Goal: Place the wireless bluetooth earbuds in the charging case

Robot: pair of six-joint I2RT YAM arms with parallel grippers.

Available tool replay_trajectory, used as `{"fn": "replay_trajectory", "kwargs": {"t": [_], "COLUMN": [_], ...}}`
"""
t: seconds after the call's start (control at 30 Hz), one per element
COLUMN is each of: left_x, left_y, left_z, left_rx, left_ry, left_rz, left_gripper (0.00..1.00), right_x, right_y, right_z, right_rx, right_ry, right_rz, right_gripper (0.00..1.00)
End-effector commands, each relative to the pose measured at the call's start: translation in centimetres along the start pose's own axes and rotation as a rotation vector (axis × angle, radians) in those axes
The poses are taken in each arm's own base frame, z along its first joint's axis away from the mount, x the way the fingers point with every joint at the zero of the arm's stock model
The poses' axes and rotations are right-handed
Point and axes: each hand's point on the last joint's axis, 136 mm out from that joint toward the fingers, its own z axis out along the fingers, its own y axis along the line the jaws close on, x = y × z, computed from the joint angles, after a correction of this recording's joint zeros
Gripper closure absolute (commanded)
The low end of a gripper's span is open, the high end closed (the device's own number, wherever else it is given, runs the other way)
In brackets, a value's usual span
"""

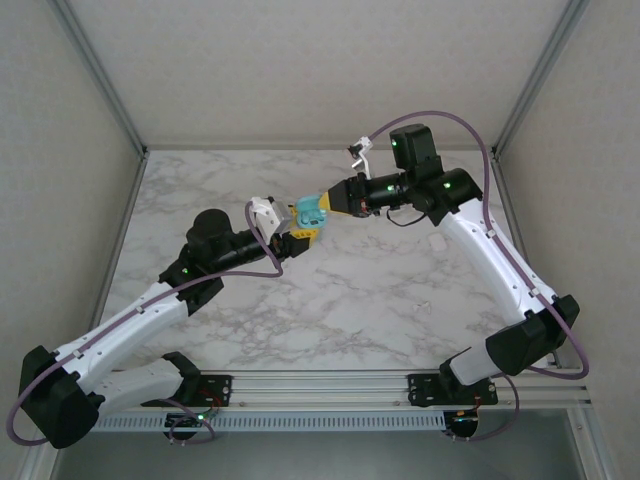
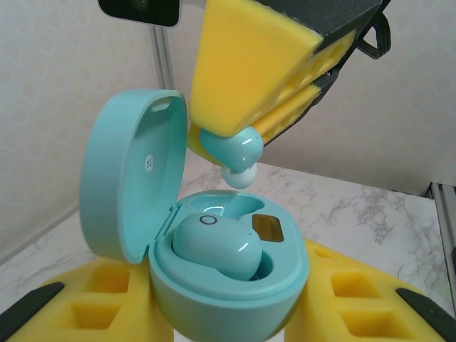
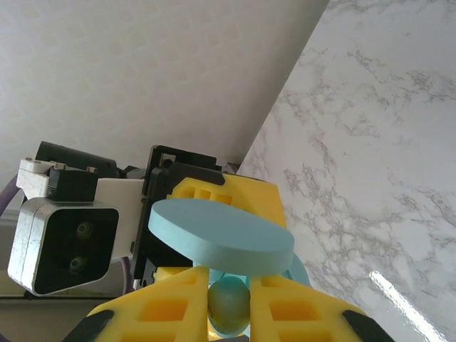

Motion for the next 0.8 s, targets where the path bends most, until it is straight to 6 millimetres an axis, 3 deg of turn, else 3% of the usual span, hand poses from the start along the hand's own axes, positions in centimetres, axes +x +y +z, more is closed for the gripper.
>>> {"fn": "replay_trajectory", "kwargs": {"t": [0.0,0.77], "left_x": [-2.3,-3.0], "left_y": [-0.3,-0.1], "left_z": [-0.1,0.1], "left_rx": [0.016,0.013], "left_ry": [-0.057,-0.093], "left_rz": [0.029,-0.007], "left_gripper": [0.79,0.79], "right_x": [0.2,1.5], "right_y": [0.8,-1.1], "right_z": [0.2,1.0], "right_rx": [-0.038,0.007], "right_ry": [0.019,0.065], "right_rz": [-0.02,-0.009], "right_gripper": [0.82,0.79]}}
